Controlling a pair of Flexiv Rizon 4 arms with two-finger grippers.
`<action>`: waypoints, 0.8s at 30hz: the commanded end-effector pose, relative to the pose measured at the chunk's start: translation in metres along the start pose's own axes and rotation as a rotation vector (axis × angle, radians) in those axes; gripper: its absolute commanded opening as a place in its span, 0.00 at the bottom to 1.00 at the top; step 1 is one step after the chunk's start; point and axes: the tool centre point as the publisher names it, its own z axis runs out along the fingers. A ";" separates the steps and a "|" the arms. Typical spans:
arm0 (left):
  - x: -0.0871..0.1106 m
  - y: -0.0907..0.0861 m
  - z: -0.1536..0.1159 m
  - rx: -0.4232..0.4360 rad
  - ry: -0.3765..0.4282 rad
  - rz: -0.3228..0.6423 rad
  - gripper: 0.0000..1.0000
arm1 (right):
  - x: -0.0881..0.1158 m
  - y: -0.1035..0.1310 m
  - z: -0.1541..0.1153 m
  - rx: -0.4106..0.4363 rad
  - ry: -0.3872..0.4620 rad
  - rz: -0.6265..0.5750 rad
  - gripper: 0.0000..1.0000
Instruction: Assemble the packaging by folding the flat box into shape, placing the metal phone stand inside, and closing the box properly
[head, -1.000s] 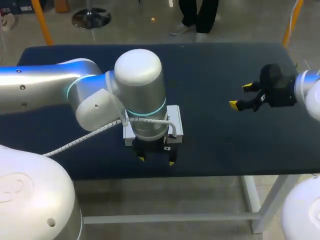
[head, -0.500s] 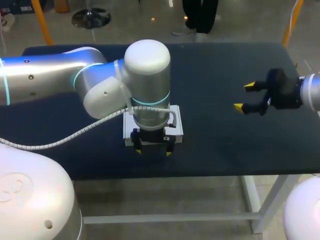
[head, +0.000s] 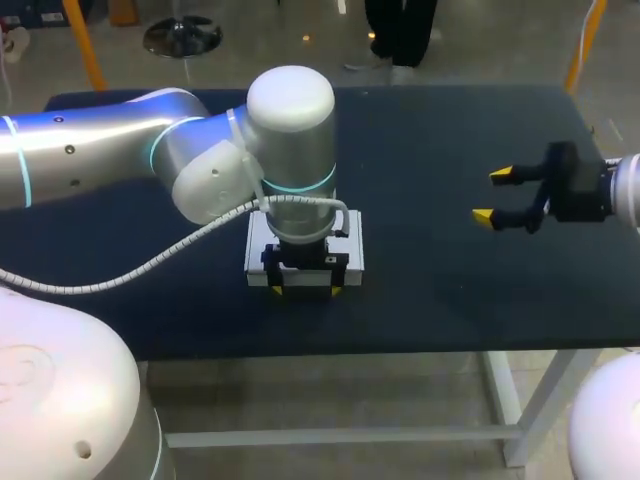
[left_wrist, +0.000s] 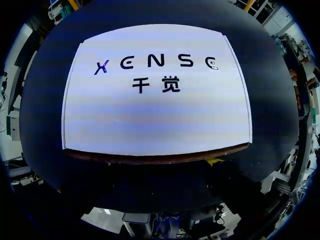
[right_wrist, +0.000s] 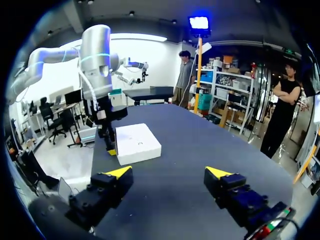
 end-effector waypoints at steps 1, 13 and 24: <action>0.009 -0.012 0.003 -0.004 -0.035 -0.010 1.00 | -0.001 -0.002 -0.002 -0.146 0.010 -0.002 1.00; 0.008 -0.047 0.009 0.004 -0.062 -0.050 1.00 | -0.001 -0.002 -0.002 -0.146 0.010 -0.002 1.00; 0.002 -0.085 0.011 0.005 -0.036 -0.057 1.00 | -0.001 -0.002 -0.002 -0.146 0.010 -0.002 1.00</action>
